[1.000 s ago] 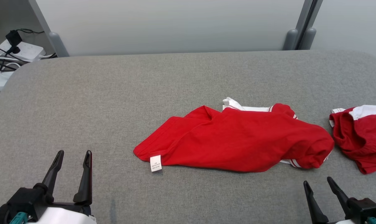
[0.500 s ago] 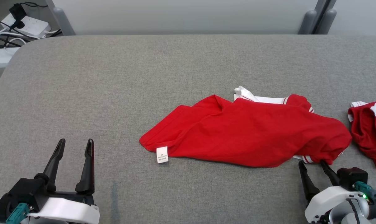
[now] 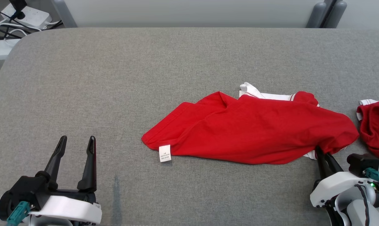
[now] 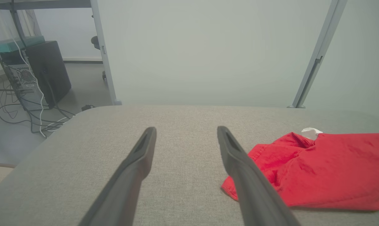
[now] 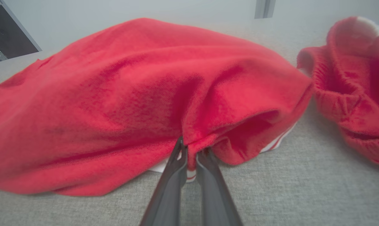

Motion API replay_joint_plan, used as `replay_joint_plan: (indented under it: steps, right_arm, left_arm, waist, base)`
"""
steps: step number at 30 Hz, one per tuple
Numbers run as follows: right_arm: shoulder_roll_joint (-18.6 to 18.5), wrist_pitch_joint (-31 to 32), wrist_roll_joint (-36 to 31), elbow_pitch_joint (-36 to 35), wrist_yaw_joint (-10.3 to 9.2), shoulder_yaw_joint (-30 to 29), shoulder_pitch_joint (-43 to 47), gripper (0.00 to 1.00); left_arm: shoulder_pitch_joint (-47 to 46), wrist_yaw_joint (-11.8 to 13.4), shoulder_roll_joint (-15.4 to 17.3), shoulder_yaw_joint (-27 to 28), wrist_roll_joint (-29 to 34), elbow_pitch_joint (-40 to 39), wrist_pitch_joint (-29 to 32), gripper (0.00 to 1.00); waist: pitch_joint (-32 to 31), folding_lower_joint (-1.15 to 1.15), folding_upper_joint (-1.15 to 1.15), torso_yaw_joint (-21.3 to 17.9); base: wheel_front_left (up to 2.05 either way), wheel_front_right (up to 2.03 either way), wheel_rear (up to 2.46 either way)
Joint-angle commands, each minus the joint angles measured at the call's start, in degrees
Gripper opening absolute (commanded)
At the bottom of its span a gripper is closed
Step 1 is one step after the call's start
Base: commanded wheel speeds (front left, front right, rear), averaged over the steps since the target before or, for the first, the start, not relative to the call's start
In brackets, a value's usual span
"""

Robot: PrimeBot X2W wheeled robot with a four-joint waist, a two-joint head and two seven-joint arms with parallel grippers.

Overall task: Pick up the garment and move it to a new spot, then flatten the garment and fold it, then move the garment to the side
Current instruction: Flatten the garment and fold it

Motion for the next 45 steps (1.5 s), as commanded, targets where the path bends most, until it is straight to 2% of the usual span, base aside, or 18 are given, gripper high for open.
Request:
replay_joint_plan:
  steps: [1,6,11,18,20,22,25,28,30,31,32,37,38,39,40,45]
  right_arm:
    - [-0.3,-0.8,-0.2,-1.0,0.08,1.5,-0.2,0.0]
    - [-2.5,-0.8,0.7,-6.4,0.08,1.2,2.7,0.0]
    - [-4.7,-0.5,-1.2,-18.3,0.08,-2.4,7.5,0.0]
    - [-2.9,6.8,-4.6,-40.3,0.08,-5.1,12.6,0.0]
    - [-2.4,9.2,-5.3,-45.2,0.08,-4.1,12.1,0.0]
    - [-2.6,12.2,-5.7,-47.2,0.08,-1.6,10.2,0.0]
    - [-3.8,16.2,-5.3,-44.5,0.08,3.4,5.3,0.0]
    - [-5.4,19.0,-4.7,-36.3,0.08,8.5,-1.4,0.0]
    - [-5.7,18.6,-3.3,-30.1,0.08,11.7,-6.3,0.0]
    - [-5.9,18.1,-2.5,-23.5,0.08,14.3,-10.7,0.0]
    - [-5.9,18.1,-2.5,-23.5,0.08,14.3,-10.7,0.0]
    - [-3.8,15.9,1.5,-9.8,0.08,21.9,-19.5,0.0]
    - [-2.9,15.2,2.7,-7.6,0.08,23.0,-20.8,0.13]
    - [-2.2,14.3,3.7,-5.6,0.08,23.9,-21.9,0.47]
    - [-1.8,13.8,4.3,-3.5,0.08,24.8,-22.7,1.0]
    - [-0.3,7.6,8.1,0.7,0.08,28.2,-24.4,1.0]
  left_arm:
    - [-3.1,0.3,1.2,2.2,0.6,-1.2,-0.7,1.0]
    - [-2.9,0.4,0.9,2.2,0.5,-0.9,-0.9,1.0]
    - [-2.4,0.4,0.9,2.5,0.4,-0.8,-1.2,1.0]
    - [-3.2,-0.2,0.8,2.0,0.3,-0.4,-1.3,1.0]
    - [-3.6,-0.3,0.7,1.9,0.3,-0.2,-1.3,1.0]
    - [-3.9,-0.5,0.6,1.8,0.3,0.0,-1.3,1.0]
    - [-4.5,-0.8,0.5,1.4,0.3,0.3,-1.2,1.0]
    - [-5.4,-1.3,0.3,0.8,0.4,0.7,-1.1,1.0]
    - [-6.0,-1.7,0.2,0.4,0.4,1.0,-1.0,1.0]
    - [-6.7,-2.0,-0.1,-0.1,0.6,1.2,-0.9,1.0]
    - [-6.7,-2.0,-0.1,-0.1,0.6,1.2,-0.9,1.0]
    - [-7.9,-2.3,-0.7,-0.8,0.8,1.8,-1.0,1.0]
    - [-8.0,-2.3,-0.8,-0.9,0.8,1.9,-1.1,1.0]
    - [-8.1,-2.3,-0.9,-0.9,0.8,2.1,-1.1,1.0]
    - [-8.2,-2.4,-1.0,-0.9,0.8,2.2,-1.2,1.0]
    - [-8.1,-2.2,-1.1,-0.7,0.9,2.6,-1.4,1.0]
  waist:
    - [0.0,0.0,0.0,-0.1]
    - [-0.1,0.0,0.0,-0.6]
    - [-0.4,0.0,0.0,-1.6]
    - [-0.3,0.0,0.0,-2.1]
    - [-0.2,0.0,0.0,-2.1]
    - [-0.1,0.0,0.0,-2.0]
    - [0.2,0.0,0.0,-1.5]
    - [0.4,0.0,0.0,-0.4]
    - [0.7,0.0,0.0,0.6]
    - [1.1,0.0,0.0,1.9]
    - [1.1,0.0,0.0,1.9]
    - [2.2,0.0,0.0,4.1]
    - [2.3,0.0,0.0,4.4]
    - [2.4,0.0,0.0,4.5]
    - [2.5,0.0,0.0,4.6]
    - [2.5,0.0,0.0,4.0]
  base:
    - [0.0,0.0,0.0]
    - [0.0,0.0,0.0]
    - [0.0,0.0,0.0]
    - [0.0,0.0,0.0]
    - [0.0,0.0,0.0]
    - [0.0,0.0,0.0]
    - [0.0,0.0,0.0]
    - [0.0,0.0,0.0]
    - [0.0,0.0,0.0]
    - [0.0,0.0,0.0]
    - [0.0,0.0,0.0]
    - [0.0,0.0,0.0]
    - [0.0,0.0,0.0]
    - [0.0,0.0,0.0]
    - [0.0,0.0,0.0]
    - [0.0,0.0,0.0]
